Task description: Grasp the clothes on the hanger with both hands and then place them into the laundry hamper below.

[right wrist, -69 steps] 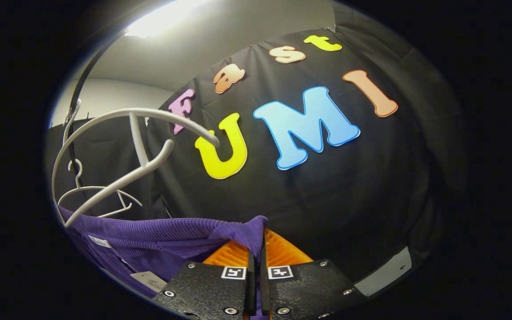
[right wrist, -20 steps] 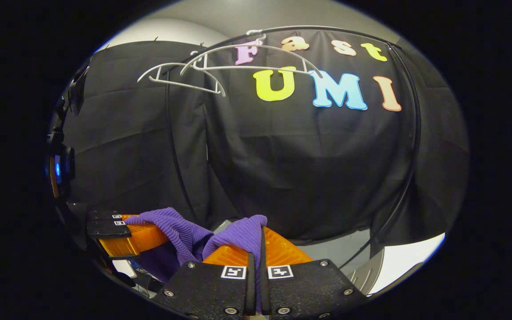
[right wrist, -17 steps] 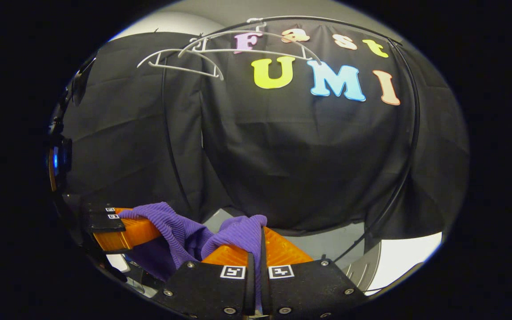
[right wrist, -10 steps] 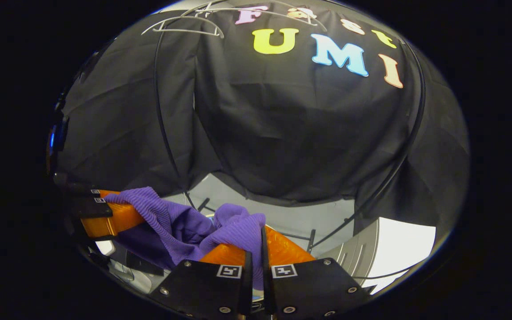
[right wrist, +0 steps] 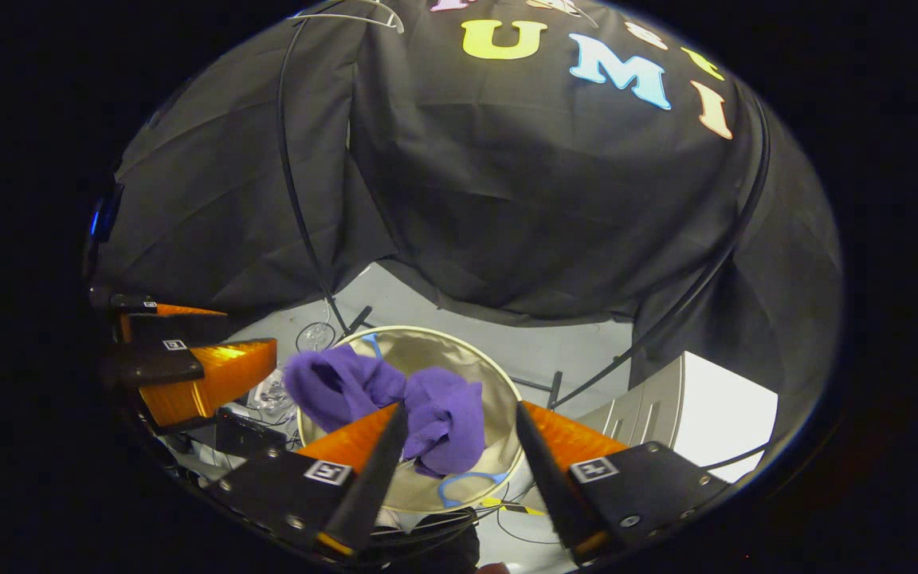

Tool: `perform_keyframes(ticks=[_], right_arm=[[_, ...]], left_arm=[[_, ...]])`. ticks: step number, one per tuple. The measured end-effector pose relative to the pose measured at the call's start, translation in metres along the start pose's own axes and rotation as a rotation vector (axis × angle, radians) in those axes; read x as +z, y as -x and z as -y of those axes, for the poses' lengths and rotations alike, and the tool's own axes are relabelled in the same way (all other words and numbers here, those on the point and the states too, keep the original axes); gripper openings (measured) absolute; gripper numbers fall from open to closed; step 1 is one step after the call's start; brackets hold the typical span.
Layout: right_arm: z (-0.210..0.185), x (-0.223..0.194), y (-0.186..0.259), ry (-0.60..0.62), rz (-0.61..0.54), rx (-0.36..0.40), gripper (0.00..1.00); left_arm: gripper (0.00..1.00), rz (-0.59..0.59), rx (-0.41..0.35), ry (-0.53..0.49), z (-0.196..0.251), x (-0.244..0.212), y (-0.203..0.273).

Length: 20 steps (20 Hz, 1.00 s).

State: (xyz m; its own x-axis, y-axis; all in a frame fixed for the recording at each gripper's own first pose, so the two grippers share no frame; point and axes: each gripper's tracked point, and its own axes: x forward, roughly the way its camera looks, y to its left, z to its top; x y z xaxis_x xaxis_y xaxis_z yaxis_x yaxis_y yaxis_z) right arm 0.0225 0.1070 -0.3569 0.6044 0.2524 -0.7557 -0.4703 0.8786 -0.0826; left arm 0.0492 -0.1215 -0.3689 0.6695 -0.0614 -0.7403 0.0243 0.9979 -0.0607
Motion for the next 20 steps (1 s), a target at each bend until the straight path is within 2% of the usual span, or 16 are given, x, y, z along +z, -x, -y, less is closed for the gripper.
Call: perform_keyframes(ticks=[1, 2, 3, 4, 5, 6, 12, 13, 14, 20], right_arm=[[0.003, 0.003, 0.003, 0.005, 0.01, -0.015, 0.92], [0.004, 0.004, 0.005, 0.003, 0.019, -0.025, 0.95], [0.005, 0.008, 0.008, -0.004, 0.032, -0.032, 0.95], [0.006, 0.012, 0.012, -0.011, 0.048, -0.041, 0.96], [0.008, 0.018, 0.017, -0.02, 0.07, -0.05, 0.96], [0.009, 0.025, 0.023, -0.031, 0.093, -0.057, 0.96], [0.025, 0.085, 0.074, -0.107, 0.28, -0.106, 0.96], [0.033, 0.099, 0.086, -0.12, 0.323, -0.121, 0.96], [0.039, 0.109, 0.097, -0.129, 0.361, -0.136, 0.96], [0.09, 0.168, 0.168, -0.178, 0.555, -0.221, 0.96]], left_arm=[[0.87, 0.013, 0.005, -0.004, -0.002, 0.0, 0.003], [0.87, 0.026, 0.008, -0.009, -0.004, 0.004, 0.005], [0.81, 0.044, 0.011, -0.012, -0.005, 0.009, 0.01], [0.87, 0.064, 0.009, -0.015, -0.005, 0.015, 0.013], [0.87, 0.085, 0.009, -0.018, -0.006, 0.022, 0.018], [0.81, 0.112, 0.007, -0.021, -0.007, 0.032, 0.023], [0.81, 0.306, -0.022, -0.039, 0.004, 0.111, 0.074], [0.81, 0.342, -0.027, -0.039, 0.004, 0.126, 0.082], [0.87, 0.382, -0.032, -0.04, 0.006, 0.143, 0.093], [0.87, 0.573, -0.06, -0.038, 0.017, 0.224, 0.155]])
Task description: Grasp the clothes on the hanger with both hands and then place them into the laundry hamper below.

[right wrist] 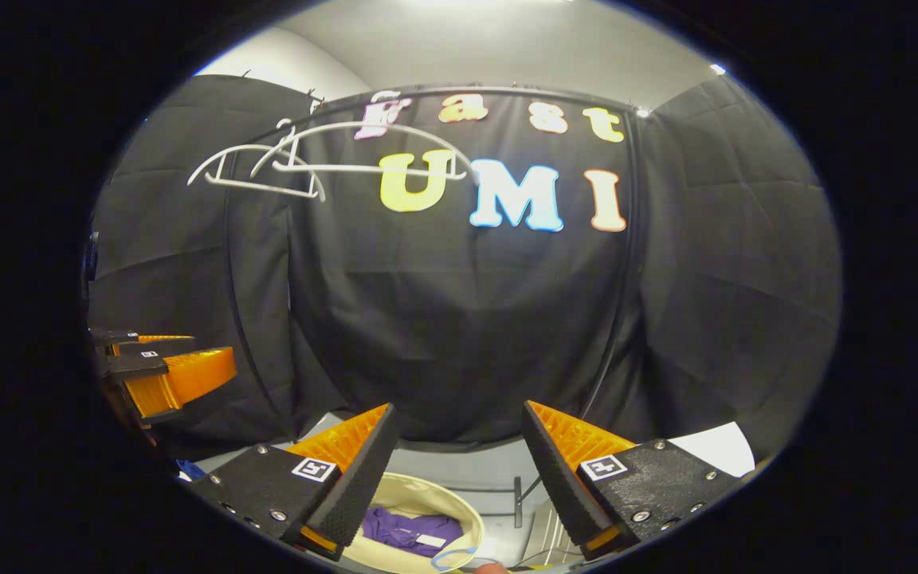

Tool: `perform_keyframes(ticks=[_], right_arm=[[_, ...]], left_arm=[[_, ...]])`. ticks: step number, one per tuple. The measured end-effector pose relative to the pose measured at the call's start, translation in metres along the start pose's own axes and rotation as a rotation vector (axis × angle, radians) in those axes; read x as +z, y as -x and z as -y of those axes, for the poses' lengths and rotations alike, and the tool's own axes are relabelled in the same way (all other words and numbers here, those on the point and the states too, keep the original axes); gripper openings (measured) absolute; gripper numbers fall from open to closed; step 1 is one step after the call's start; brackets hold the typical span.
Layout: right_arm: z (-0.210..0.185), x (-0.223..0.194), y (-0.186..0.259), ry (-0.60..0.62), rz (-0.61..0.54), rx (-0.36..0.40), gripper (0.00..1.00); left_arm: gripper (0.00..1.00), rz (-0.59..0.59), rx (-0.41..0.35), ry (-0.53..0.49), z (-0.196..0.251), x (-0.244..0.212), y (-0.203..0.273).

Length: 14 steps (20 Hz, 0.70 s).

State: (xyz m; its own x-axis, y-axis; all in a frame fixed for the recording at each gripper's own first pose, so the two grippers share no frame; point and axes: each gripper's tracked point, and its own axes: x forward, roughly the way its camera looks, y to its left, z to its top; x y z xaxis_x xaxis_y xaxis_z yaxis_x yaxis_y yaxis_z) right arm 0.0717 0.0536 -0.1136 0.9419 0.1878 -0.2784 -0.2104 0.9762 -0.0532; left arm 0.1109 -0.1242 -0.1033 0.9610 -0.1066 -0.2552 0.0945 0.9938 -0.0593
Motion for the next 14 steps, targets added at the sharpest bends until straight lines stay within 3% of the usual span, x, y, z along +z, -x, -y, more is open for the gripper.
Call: perform_keyframes(ticks=[5, 11, 13, 14], right_arm=[[0.036, 0.057, 0.032, 0.023, 0.139, -0.073, 0.95], [0.049, 0.078, 0.062, -0.067, 0.195, -0.142, 0.95], [0.044, 0.073, 0.064, -0.072, 0.196, -0.145, 0.95], [0.042, 0.07, 0.064, -0.075, 0.197, -0.144, 0.95]], left_arm=[[0.87, 0.135, -0.013, -0.014, 0.0, 0.07, 0.034], [0.75, 0.232, 0.026, -0.037, -0.021, 0.118, 0.07], [0.75, 0.259, 0.037, -0.047, -0.027, 0.127, 0.078], [0.87, 0.266, 0.04, -0.053, -0.028, 0.129, 0.081]])
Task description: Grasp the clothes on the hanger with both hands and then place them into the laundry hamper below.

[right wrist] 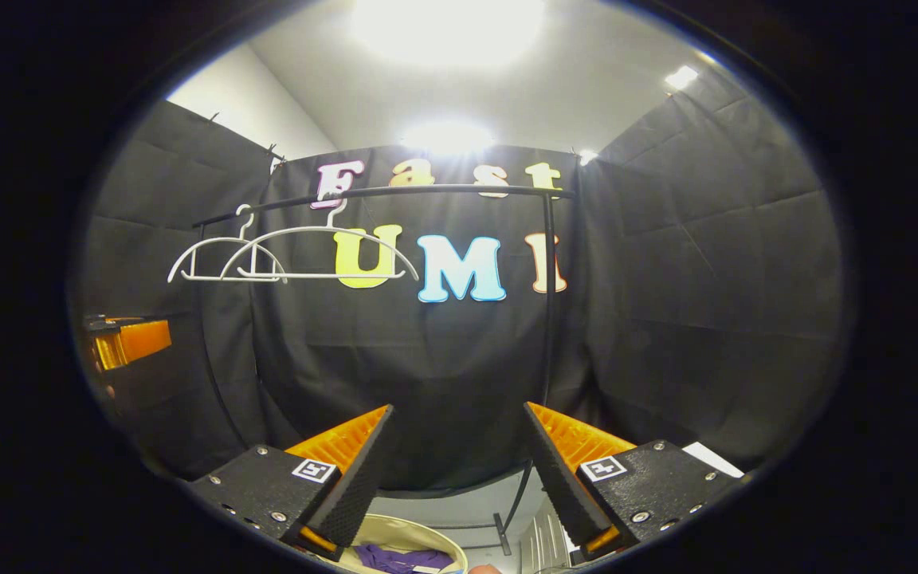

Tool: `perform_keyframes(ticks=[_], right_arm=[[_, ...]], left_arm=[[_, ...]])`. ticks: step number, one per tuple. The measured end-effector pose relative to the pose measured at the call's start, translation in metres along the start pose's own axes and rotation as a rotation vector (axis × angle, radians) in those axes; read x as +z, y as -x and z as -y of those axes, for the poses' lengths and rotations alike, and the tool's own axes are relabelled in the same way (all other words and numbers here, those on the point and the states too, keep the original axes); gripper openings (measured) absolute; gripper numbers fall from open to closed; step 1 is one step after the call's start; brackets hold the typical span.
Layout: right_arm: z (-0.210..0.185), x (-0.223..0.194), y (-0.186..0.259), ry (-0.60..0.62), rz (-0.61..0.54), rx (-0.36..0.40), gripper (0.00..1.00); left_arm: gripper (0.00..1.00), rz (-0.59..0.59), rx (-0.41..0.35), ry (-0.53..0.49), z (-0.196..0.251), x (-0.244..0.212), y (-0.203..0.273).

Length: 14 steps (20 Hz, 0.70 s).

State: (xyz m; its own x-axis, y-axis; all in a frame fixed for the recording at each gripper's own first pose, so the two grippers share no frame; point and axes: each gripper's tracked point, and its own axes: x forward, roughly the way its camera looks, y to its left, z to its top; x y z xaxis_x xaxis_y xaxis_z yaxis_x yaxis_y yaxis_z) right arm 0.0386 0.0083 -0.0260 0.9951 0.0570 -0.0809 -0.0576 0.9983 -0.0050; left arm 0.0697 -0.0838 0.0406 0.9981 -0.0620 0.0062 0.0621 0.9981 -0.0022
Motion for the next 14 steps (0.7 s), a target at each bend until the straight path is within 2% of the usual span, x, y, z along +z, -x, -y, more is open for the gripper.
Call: perform_keyframes(ticks=[14], right_arm=[[0.015, 0.023, 0.005, -0.013, 0.07, -0.036, 0.95]], left_arm=[[0.87, 0.01, 0.015, 0.029, -0.005, 0.003, 0.012]])
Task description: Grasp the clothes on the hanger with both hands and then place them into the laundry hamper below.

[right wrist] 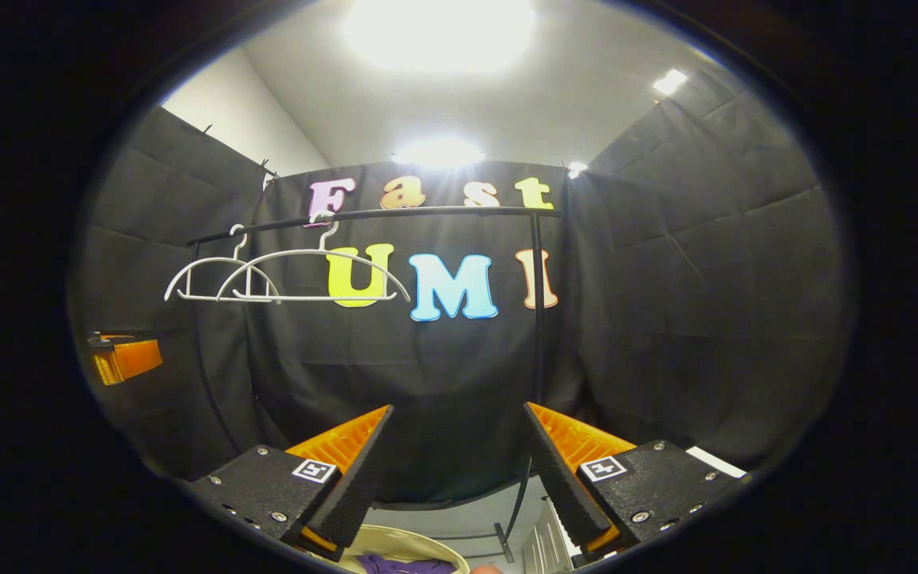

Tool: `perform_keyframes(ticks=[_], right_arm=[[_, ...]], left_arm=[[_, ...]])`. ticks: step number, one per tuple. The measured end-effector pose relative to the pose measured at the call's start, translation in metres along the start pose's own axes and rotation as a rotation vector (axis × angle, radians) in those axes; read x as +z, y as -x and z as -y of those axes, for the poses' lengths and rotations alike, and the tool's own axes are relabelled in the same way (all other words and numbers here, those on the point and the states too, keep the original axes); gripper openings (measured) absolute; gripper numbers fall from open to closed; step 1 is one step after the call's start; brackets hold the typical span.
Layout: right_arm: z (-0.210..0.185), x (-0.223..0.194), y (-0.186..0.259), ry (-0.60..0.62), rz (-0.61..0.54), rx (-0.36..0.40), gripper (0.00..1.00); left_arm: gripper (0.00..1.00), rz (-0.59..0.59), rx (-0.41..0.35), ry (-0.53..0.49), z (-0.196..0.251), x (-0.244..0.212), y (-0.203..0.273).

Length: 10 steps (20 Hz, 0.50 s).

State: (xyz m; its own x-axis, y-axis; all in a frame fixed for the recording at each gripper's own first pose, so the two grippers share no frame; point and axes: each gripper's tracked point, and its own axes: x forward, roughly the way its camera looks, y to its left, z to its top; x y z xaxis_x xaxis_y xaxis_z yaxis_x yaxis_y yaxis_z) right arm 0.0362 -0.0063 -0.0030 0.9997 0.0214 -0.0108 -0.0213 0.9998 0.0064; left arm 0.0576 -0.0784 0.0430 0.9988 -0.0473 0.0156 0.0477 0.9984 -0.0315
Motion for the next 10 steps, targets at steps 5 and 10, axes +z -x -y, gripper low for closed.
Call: perform_keyframes(ticks=[5, 10], right_arm=[[-0.001, 0.004, -0.004, -0.012, 0.003, 0.002, 0.95], [-0.001, 0.005, -0.008, -0.008, 0.006, 0.012, 0.95]], left_arm=[[0.81, 0.013, 0.005, -0.006, 0.001, 0.008, -0.001], [0.81, 0.027, 0.007, -0.022, 0.005, 0.016, -0.007]])
